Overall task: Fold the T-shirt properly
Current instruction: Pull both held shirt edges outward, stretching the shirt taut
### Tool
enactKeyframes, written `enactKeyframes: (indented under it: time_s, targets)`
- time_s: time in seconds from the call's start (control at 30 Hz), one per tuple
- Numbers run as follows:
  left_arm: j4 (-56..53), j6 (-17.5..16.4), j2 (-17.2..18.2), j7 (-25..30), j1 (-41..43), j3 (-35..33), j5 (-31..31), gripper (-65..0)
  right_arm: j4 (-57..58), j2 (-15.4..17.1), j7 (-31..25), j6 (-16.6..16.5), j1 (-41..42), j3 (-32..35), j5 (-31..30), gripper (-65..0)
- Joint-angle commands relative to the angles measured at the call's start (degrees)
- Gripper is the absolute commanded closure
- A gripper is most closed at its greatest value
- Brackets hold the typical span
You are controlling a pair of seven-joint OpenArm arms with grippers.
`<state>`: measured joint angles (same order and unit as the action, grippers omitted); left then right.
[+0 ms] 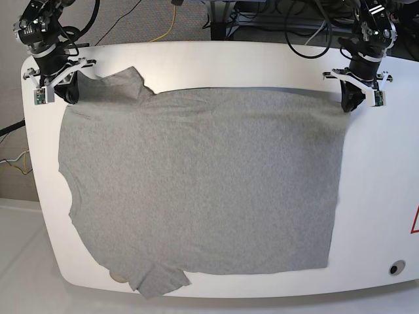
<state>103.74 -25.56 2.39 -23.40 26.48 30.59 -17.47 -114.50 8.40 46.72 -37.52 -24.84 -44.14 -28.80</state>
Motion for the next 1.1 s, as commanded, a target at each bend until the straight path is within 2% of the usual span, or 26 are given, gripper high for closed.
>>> enactKeyframes:
  time_s: [0.0, 0.07, 0.33, 0.53, 0.67, 0.73, 1.0, 1.07]
  targets:
    - [0.9, -0.1, 0.4, 1.5, -0.1, 0.1, 0.0, -4.8, -0.2, 1.0, -1.4, 0.1, 0.5, -0.2, -1.5, -0.5]
    - [2.0, -0.1, 0.5, 2.0, 1.0, 0.0, 0.1, -8.9, -1.0, 0.6, -1.1, -0.3, -0.1, -0.1, -1.9, -0.4]
    - [3.2, -0.1, 0.7, 1.8, 1.9, 0.1, 0.0, -9.6, -1.6, 0.5, -0.9, -0.4, -0.5, 0.0, -2.6, -0.4]
    - [3.7, -0.2, 0.7, 0.0, 2.6, 0.1, -0.7, -18.6, -1.8, 0.4, -0.9, -0.3, -1.1, -0.2, -2.6, -0.6]
    - [3.6, -0.4, 0.7, 0.1, 2.5, 0.3, -0.9, -21.0, -1.9, 0.4, -1.0, -0.4, -0.9, -0.2, -1.4, -0.6]
    - [3.2, -1.2, 0.6, 0.6, 1.9, 0.3, -0.7, -22.2, -1.9, 0.4, -0.7, -1.0, -0.4, 0.1, 1.4, -0.6]
    - [5.1, -2.6, 0.7, 1.0, 1.8, 0.4, -0.9, -23.8, -2.3, 0.2, -0.6, -2.5, 0.3, -0.1, 6.5, -0.4]
    - [7.4, -1.9, 0.9, 0.7, 1.7, 0.0, -0.9, -22.1, -2.1, 0.3, -0.4, -2.5, 1.0, 0.0, 10.8, -0.5]
